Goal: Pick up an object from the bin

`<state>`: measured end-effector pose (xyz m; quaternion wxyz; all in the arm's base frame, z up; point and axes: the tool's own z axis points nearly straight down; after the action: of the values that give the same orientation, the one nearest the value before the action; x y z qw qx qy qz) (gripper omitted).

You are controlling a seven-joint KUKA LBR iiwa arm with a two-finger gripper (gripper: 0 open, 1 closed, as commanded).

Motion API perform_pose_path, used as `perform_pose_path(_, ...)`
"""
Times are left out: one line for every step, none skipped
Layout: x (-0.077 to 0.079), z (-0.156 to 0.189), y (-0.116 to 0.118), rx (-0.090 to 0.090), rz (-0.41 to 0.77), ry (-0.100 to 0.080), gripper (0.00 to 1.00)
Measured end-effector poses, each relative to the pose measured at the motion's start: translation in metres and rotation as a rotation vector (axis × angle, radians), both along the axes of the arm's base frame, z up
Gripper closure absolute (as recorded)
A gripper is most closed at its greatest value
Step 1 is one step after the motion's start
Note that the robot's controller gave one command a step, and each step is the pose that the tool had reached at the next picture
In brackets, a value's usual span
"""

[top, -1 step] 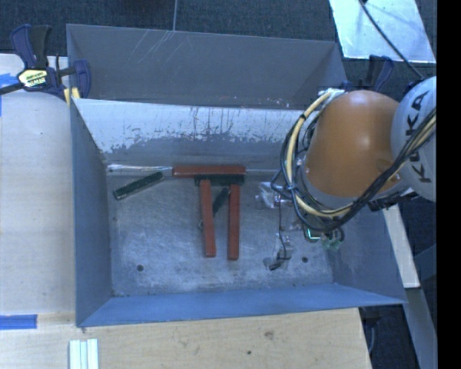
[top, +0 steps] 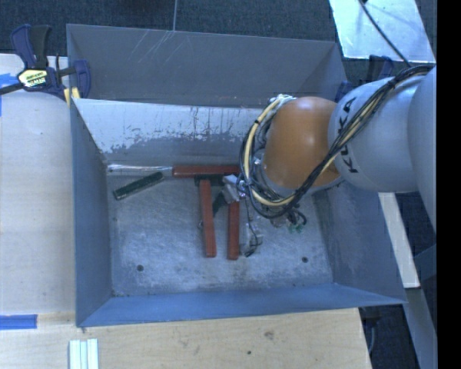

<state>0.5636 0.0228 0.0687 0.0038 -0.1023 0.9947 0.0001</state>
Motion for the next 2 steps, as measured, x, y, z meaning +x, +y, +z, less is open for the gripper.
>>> perform_pose_path(0.0033, 0.0069, -0.001, -0.001, -0.003, -0.012, 1.0)
perform_pose_path(-0.001, 0.0022, -0.001, -0.001, -0.004, 0.002, 0.0)
